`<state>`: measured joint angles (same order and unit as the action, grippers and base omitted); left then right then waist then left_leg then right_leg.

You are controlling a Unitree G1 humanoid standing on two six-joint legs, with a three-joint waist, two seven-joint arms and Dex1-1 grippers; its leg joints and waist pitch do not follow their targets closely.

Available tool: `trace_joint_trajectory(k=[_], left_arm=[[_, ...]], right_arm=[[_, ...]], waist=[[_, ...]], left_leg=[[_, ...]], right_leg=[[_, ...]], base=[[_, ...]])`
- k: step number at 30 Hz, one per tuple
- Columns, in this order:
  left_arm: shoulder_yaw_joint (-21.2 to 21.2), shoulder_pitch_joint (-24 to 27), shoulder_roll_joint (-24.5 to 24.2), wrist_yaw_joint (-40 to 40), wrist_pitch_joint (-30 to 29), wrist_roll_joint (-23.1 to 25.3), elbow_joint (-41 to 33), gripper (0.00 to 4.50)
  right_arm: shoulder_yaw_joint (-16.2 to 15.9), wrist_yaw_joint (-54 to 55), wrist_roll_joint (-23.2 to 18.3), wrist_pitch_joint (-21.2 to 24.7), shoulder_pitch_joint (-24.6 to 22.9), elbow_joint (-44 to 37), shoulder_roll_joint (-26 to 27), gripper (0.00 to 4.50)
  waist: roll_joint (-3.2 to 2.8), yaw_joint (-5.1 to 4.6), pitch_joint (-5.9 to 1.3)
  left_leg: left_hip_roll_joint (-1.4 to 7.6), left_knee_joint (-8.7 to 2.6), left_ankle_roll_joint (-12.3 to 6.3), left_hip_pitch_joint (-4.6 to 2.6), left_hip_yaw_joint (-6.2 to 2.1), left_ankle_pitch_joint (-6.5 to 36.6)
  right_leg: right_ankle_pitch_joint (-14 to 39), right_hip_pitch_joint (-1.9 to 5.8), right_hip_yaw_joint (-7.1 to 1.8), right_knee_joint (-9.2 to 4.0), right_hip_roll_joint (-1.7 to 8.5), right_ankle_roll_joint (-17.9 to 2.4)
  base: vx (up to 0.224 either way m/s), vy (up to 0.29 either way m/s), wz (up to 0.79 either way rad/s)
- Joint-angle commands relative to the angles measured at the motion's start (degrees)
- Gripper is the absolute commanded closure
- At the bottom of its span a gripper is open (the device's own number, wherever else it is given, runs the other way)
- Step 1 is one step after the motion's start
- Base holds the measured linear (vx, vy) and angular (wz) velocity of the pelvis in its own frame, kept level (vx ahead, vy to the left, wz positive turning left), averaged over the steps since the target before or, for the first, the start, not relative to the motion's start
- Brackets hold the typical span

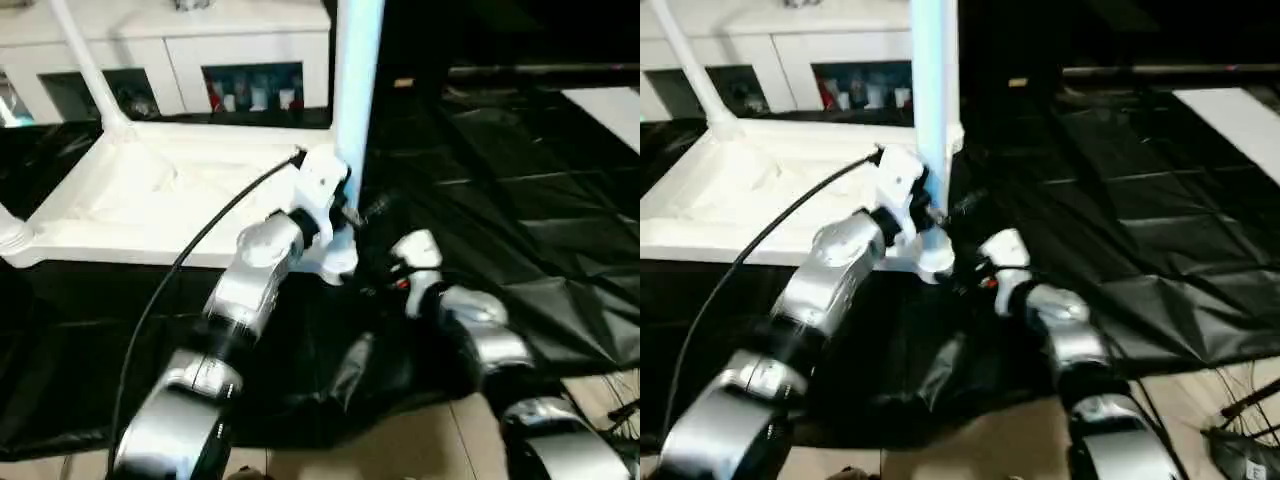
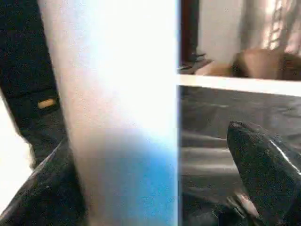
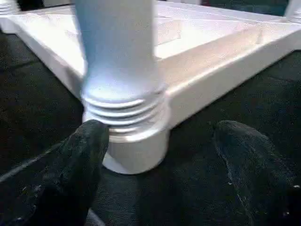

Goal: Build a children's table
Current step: Rotate table base

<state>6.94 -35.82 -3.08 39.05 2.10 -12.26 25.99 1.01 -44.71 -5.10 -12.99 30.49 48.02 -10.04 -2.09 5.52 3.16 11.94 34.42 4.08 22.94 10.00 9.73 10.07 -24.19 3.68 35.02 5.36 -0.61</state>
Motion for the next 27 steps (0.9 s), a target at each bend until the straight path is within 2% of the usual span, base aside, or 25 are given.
trace_joint_trajectory(k=[1,2,3,4,5,6,7,8,9,10,11,13,14,16,18,19,20,21,22,23,24,25,27], left_arm=[[3.55,6.27,-5.56,11.84,-7.84,-6.06,-11.37,0.02],[4.03,6.95,-6.28,12.81,-8.42,-6.34,-12.33,0.02],[5.23,8.35,-8.39,15.22,-9.26,-6.54,-14.02,0.02],[5.72,9.02,-10.02,16.84,-9.98,-6.56,-14.6,0.02],[6.04,9.81,-12.78,19.47,-11.33,-6.19,-14.86,0.02],[6.04,9.81,-12.78,19.47,-11.33,-6.19,-14.86,0.02],[6.29,9.62,-16.64,22.6,-12.42,-3.97,-12.74,0.02],[6.32,9.56,-17.78,23.36,-12.48,-3.08,-12.21,0.02],[6.35,8.63,-19.21,24.17,-11.21,-1.26,-9.87,0.02],[6.53,8.25,-20.44,24.52,-10.95,-0.51,-9.15,0.02],[6.22,7.1,-20.96,24.23,-9.68,0.25,-7.25,0.02],[5.93,4.89,-21.59,23.44,-7.35,1.57,-3.86,0.02],[6.08,4.27,-21.81,23.32,-6.8,2.03,-2.96,0.02],[8.06,2.31,-23.44,24.36,-5.72,4.56,-0.22,0.02],[11.61,-0.26,-25.64,26.28,-3.48,8.88,3.91,0.02],[12.44,-1.02,-26.09,26.51,-2.51,10.04,5.16,0.02],[12.76,-1.97,-25.93,26.06,-1.68,11.07,6.78,0.02],[13.06,-3.02,-25.61,25.78,-1.39,11.81,8.46,0.02],[13.2,-3.83,-25.26,26.24,-0.45,12.34,9.91,0.02],[14.08,-5.17,-25.17,28.38,0.02,13.14,12.13,0.29],[14.08,-5.17,-25.17,28.38,0.02,13.14,12.13,0.29],[15.32,-7.11,-25.12,31.63,0.28,13.76,15.36,0.36],[16.16,-8.41,-25.16,33.73,0.0,13.75,17.42,0.41]], right_arm=[[1.95,0.47,-2.81,1.55,-2.27,-6.43,-1.03,0.56],[1.98,0.42,-2.9,1.63,-2.52,-6.9,-1.16,0.56],[2.02,0.22,-3.08,1.72,-3.02,-7.67,-1.48,0.56],[2.06,0.01,-3.28,1.94,-3.31,-8.16,-1.74,0.56],[2.1,-0.31,-3.44,2.37,-3.86,-9.08,-2.22,0.56],[2.1,-0.31,-3.44,2.37,-3.86,-9.08,-2.22,0.56],[2.13,-0.74,-3.44,2.72,-4.38,-9.88,-2.86,0.56],[2.08,-0.73,-3.42,3.04,-4.66,-10.43,-3.01,0.56],[2.02,-0.76,-3.3,3.11,-4.86,-10.86,-3.29,0.56],[1.94,-0.68,-3.22,3.53,-5.23,-11.74,-3.47,0.56],[2.03,-0.53,-3.29,3.91,-5.41,-12.31,-3.68,0.56],[2.11,-0.35,-3.51,4.47,-5.7,-13.16,-4.06,0.56],[2.11,-0.33,-3.59,4.58,-5.78,-13.36,-4.18,0.56],[1.95,-0.57,-3.64,4.98,-6.17,-14.15,-4.66,0.56],[1.31,-1.77,-3.45,5.43,-6.99,-15.2,-5.42,0.56],[1.08,-2.17,-3.43,5.63,-7.26,-15.59,-5.65,0.56],[0.81,-2.57,-3.4,5.79,-7.55,-16.05,-5.91,0.56],[0.46,-3.13,-3.4,6.08,-7.93,-16.69,-6.16,0.56],[0.03,-3.75,-3.52,6.55,-8.31,-17.43,-6.46,0.56],[-1.09,-5.3,-3.32,7.15,-9.09,-18.93,-7.24,0.56],[-1.09,-5.3,-3.32,7.15,-9.09,-18.93,-7.24,0.56],[-3.21,-8.41,-2.79,8.28,-10.51,-21.69,-8.97,0.56],[-4.61,-10.78,-2.59,9.18,-11.53,-23.93,-10.38,0.56]], waist=[[0.31,0.6,-4.92],[0.34,0.61,-4.85],[0.01,0.42,-4.86],[-0.14,0.0,-4.55],[-0.41,0.29,-4.34],[-0.36,0.18,-4.2],[-0.69,0.19,-3.84],[-0.53,-0.15,-3.53],[-0.7,-0.24,-3.49],[-0.58,-0.41,-3.26],[-0.76,-0.57,-3.47],[-0.79,-0.62,-3.69],[-0.71,-0.71,-3.66],[-1.13,-0.82,-4.0],[-1.02,-0.85,-3.92],[-0.89,-0.96,-4.15],[-1.02,-0.94,-4.27],[-0.97,-0.98,-4.4],[-1.21,-0.86,-4.63],[-1.39,-0.69,-4.78],[-1.2,-0.63,-4.62],[-1.4,-0.32,-4.68],[-1.37,-0.17,-4.64]], left_leg=[[1.45,-3.17,-9.05,-1.27,0.24,5.8],[1.39,-3.32,-8.97,-0.77,0.06,5.96],[1.46,-3.44,-8.16,-1.42,0.24,7.4],[1.35,-3.59,-7.27,-1.41,0.44,8.77],[1.36,-3.81,-5.85,-1.79,0.51,11.36],[1.42,-4.06,-5.19,-1.79,0.52,12.57],[1.34,-4.47,-3.49,-1.97,0.42,15.79],[1.19,-4.86,-1.98,-2.13,0.31,19.15],[1.04,-4.97,-1.31,-2.09,0.19,19.91],[0.89,-5.21,-0.24,-2.44,0.12,21.78],[0.88,-5.34,0.6,-2.4,-0.08,21.56],[0.79,-5.19,0.89,-2.66,-0.01,20.67],[0.68,-5.22,0.79,-2.46,0.0,20.27],[0.71,-5.09,0.58,-2.07,-0.17,18.21],[0.49,-4.95,-0.36,-2.07,-0.04,17.34],[0.45,-4.79,-0.6,-1.73,-0.1,15.44],[0.44,-4.64,-0.7,-1.62,-0.1,14.31],[0.39,-4.36,-1.35,-1.81,0.11,12.57],[0.33,-4.05,-2.06,-1.71,0.15,10.65],[0.42,-3.94,-2.56,-1.62,0.1,9.58],[0.33,-3.96,-2.99,-1.63,0.22,9.6],[0.29,-3.8,-3.46,-1.73,0.28,9.71],[0.42,-3.84,-3.91,-1.67,0.23,10.14]], right_leg=[[-2.49,3.81,-1.56,-2.18,2.46,-17.6],[-1.34,4.04,-1.52,-2.11,2.55,-16.97],[1.47,3.44,-1.53,-2.55,2.18,-16.24],[3.46,3.15,-1.6,-2.79,1.74,-15.92],[6.52,2.89,-1.68,-3.17,1.72,-15.11],[7.9,2.9,-1.74,-3.32,1.74,-14.61],[11.81,2.77,-1.76,-3.69,1.8,-13.36],[16.04,2.75,-1.86,-4.17,1.82,-11.86],[17.45,2.93,-1.91,-4.28,1.9,-11.11],[20.52,2.72,-2.04,-4.79,1.91,-9.62],[20.21,2.98,-2.16,-4.69,2.07,-9.21],[17.69,2.82,-2.28,-4.68,1.91,-9.52],[16.86,2.96,-2.28,-4.66,1.82,-9.74],[13.59,3.47,-2.19,-4.12,2.11,-10.59],[12.49,3.39,-2.15,-4.37,1.72,-10.41],[10.16,3.87,-2.17,-3.86,1.94,-10.71],[8.81,3.97,-2.13,-3.62,2.03,-11.01],[6.2,3.85,-2.14,-3.65,1.85,-11.77],[2.86,3.98,-2.09,-3.29,1.85,-12.89],[0.23,4.09,-1.94,-2.84,1.93,-14.0],[0.43,4.07,-1.88,-3.16,1.79,-14.08],[0.24,4.15,-1.81,-3.17,1.71,-14.34],[-0.12,4.23,-1.76,-3.02,1.84,-15.03]], base=[[0.0,0.0,0.0],[0.0,0.0,0.0],[0.0,0.0,0.0],[0.0,0.0,0.0],[0.0,0.0,0.0],[0.0,0.0,0.0],[0.0,0.0,0.0],[0.0,0.0,0.0],[0.0,0.0,0.0],[0.0,0.0,0.0],[0.0,0.0,0.0],[0.0,0.0,0.0],[0.0,0.0,0.0],[0.0,0.0,0.0],[0.0,0.0,0.0],[0.0,0.0,0.0],[0.0,0.0,0.0],[0.0,0.0,0.0],[0.0,0.0,0.0],[0.0,0.0,0.0],[0.0,0.0,0.0],[0.0,0.0,0.0],[0.0,0.0,0.0]])
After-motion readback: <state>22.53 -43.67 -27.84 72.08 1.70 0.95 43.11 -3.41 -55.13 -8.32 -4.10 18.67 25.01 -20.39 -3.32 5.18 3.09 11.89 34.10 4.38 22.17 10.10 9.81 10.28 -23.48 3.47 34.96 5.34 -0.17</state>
